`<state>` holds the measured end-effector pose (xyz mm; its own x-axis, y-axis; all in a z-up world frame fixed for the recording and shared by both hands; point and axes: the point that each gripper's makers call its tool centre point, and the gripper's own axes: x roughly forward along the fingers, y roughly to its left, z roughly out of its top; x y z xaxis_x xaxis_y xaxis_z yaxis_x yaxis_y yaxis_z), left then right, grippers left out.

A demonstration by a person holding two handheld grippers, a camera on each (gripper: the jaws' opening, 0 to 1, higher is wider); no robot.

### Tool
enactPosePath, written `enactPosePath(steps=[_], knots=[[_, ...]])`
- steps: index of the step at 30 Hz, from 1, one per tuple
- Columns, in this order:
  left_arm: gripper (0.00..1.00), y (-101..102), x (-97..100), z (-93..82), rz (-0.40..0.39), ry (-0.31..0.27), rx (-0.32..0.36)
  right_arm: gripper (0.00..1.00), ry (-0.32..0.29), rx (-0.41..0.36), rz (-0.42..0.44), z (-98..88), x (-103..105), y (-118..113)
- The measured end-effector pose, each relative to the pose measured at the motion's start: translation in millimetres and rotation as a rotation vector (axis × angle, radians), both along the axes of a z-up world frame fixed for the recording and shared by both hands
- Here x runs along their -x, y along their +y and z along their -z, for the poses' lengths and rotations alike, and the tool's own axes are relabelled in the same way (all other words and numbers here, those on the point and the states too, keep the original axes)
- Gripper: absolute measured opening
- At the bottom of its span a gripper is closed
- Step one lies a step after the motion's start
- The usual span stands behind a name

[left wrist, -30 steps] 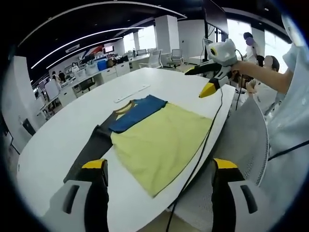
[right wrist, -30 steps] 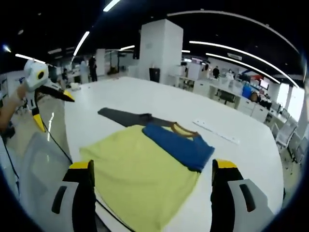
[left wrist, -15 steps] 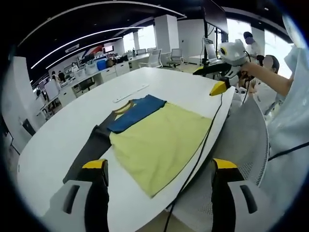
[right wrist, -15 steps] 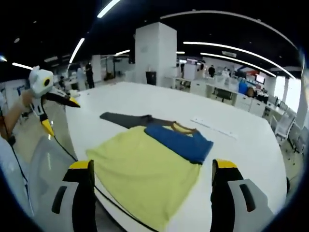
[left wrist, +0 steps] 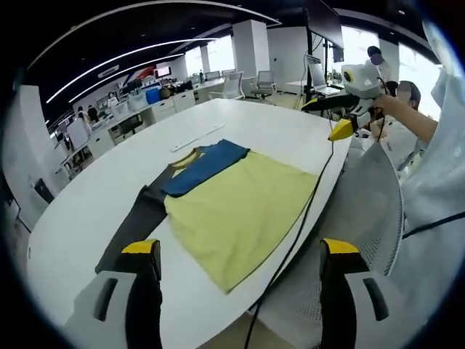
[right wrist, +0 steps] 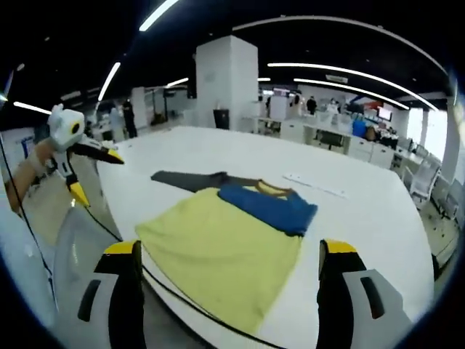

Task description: Fold the garment on the visible template until the final outline fits inside the template.

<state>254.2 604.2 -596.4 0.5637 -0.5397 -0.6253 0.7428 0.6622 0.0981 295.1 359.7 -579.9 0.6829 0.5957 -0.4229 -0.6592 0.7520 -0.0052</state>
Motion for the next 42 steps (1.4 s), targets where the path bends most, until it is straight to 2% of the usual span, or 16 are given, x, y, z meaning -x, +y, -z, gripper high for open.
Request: enactPosePath(steps=[7, 15, 26, 35, 42], knots=[[0.90, 1.9, -3.4, -1.2, -0.006, 0.000, 0.000, 1.00, -0.041, 0.054, -0.001, -5.6, 3.9, 0.1], [0.94, -1.2, -2.9, -1.2, 0.019, 0.005, 0.014, 1.00, -0.026, 0.068, -0.012, 0.9, 5.4, 1.4], [1.00, 10.6, -11.7, 5.6, 0.014, 0.032, 0.012, 1.00, -0.029, 0.091, -0.009, 0.3, 1.6, 3.0], [1.00, 30.9, -23.6, 10.0, -0.020, 0.044, 0.024, 1.00, -0.030, 0.128, -0.014, 4.0, -0.5, 10.8], [1.00, 58.8, -35.9, 16.8, -0.064, 0.048, 0.028, 1.00, -0.019, 0.147, -0.005, 8.4, -3.5, 16.2]])
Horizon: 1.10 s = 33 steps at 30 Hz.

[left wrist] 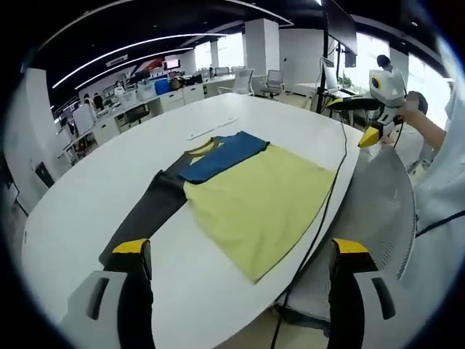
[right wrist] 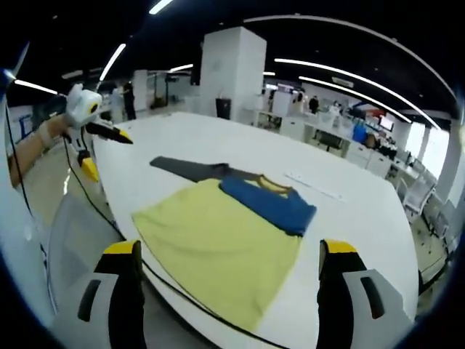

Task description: Fold the garment on the visible template until the final outline fits inside the template.

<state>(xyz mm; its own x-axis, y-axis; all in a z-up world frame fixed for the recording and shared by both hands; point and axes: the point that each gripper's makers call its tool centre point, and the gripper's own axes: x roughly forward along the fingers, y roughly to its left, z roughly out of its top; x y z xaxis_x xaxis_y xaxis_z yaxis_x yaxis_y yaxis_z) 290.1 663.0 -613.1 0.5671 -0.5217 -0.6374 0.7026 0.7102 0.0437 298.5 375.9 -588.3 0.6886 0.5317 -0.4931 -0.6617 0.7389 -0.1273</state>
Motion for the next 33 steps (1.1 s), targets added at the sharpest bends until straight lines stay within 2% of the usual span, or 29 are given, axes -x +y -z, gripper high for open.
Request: enactPosePath(steps=[8, 18, 24, 33], knots=[[0.98, 31.6, -13.9, 10.0, -0.020, 0.025, -0.019, 1.00, 0.012, 0.010, 0.014, 0.5, 0.9, 8.4], [0.95, 66.4, -41.6, 13.6, -0.048, 0.020, -0.016, 1.00, 0.022, 0.004, 0.045, -0.4, 3.6, 15.5], [0.94, 97.7, -55.4, 28.5, -0.051, 0.052, -0.074, 1.00, 0.022, 0.009, 0.050, -1.0, 4.0, 18.0], [0.90, 141.7, -87.8, 43.5, -0.128, 0.070, -0.060, 1.00, 0.027, -0.014, 0.072, -6.7, 3.0, 22.6]])
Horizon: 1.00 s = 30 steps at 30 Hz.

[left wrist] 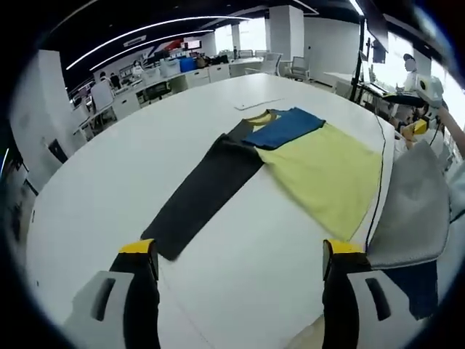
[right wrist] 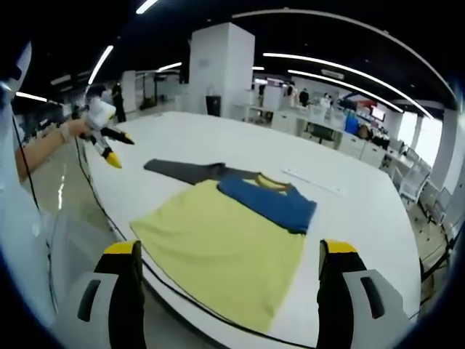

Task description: Fold the garment on the visible template until the final outline fits inside the template.

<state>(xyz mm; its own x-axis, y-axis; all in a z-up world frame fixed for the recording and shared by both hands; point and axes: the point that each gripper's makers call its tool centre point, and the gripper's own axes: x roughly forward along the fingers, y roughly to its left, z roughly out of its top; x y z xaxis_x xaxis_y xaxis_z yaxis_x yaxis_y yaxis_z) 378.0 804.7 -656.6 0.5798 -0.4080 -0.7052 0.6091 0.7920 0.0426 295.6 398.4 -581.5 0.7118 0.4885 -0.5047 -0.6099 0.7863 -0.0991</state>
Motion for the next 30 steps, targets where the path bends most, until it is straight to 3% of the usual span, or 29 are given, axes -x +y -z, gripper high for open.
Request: enactPosePath(steps=[10, 13, 18, 24, 30], knots=[[0.75, 51.5, -53.6, 34.5, -0.144, 0.020, 0.000, 1.00, 0.011, 0.017, 0.022, -0.4, 0.9, -2.1], [0.67, 59.2, -63.2, 43.0, -0.200, 0.037, 0.036, 1.00, 0.012, 0.021, 0.031, -1.5, 0.0, -4.8], [0.63, 58.8, -69.2, 59.0, -0.195, 0.068, 0.036, 1.00, 0.014, 0.033, 0.037, -1.2, -1.2, -7.3], [0.52, 71.6, -88.9, 65.4, -0.270, 0.059, 0.060, 1.00, 0.018, 0.020, 0.047, -0.9, -0.4, -9.8], [0.43, 78.7, -98.1, 73.8, -0.303, 0.084, 0.069, 1.00, 0.017, 0.019, 0.062, -1.0, -0.6, -13.6]])
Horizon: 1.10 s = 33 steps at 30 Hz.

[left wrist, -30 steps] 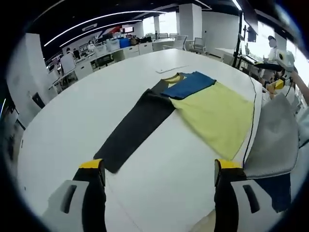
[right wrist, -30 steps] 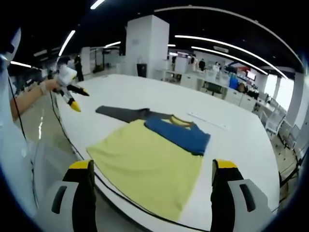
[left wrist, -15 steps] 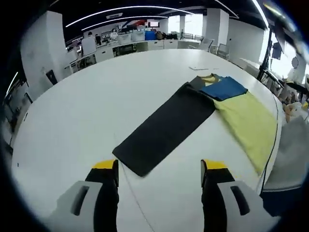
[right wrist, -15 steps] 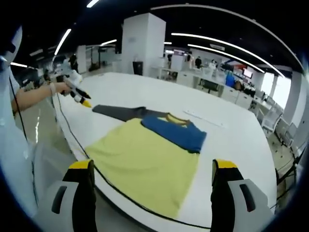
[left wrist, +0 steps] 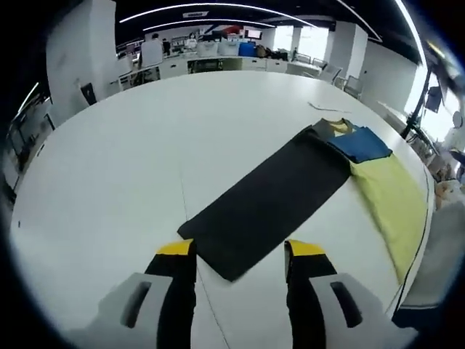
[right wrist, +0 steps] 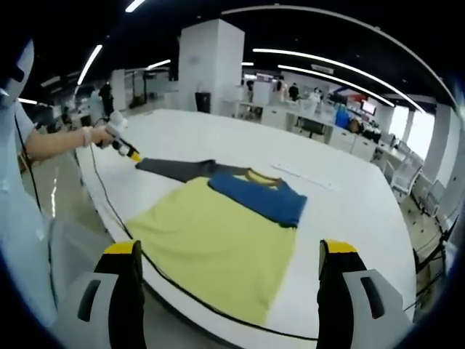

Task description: Fold the garment on the visible template until the final outline fits inside the template.

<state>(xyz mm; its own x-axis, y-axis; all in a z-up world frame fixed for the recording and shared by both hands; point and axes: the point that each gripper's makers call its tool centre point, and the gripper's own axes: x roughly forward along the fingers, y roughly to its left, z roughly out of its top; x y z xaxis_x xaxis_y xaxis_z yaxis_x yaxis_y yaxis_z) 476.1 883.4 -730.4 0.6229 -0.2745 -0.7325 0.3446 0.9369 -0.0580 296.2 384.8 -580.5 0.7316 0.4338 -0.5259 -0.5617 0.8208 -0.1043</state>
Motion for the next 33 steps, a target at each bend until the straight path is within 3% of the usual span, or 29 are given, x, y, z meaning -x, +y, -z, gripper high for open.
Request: enactPosePath(steps=[7, 15, 33], knots=[[0.42, 11.9, -2.0, 17.4, -0.044, 0.044, -0.031, 1.00, -0.011, -0.002, 0.007, -1.8, -1.1, -1.4], [0.42, 24.1, 1.1, 32.0, -0.157, 0.082, 0.038, 1.00, -0.013, -0.008, 0.026, -2.1, -0.5, -5.1], [0.34, 29.4, -10.9, 33.2, -0.177, 0.088, 0.029, 1.00, -0.007, -0.027, 0.031, -2.4, -1.2, -4.8]])
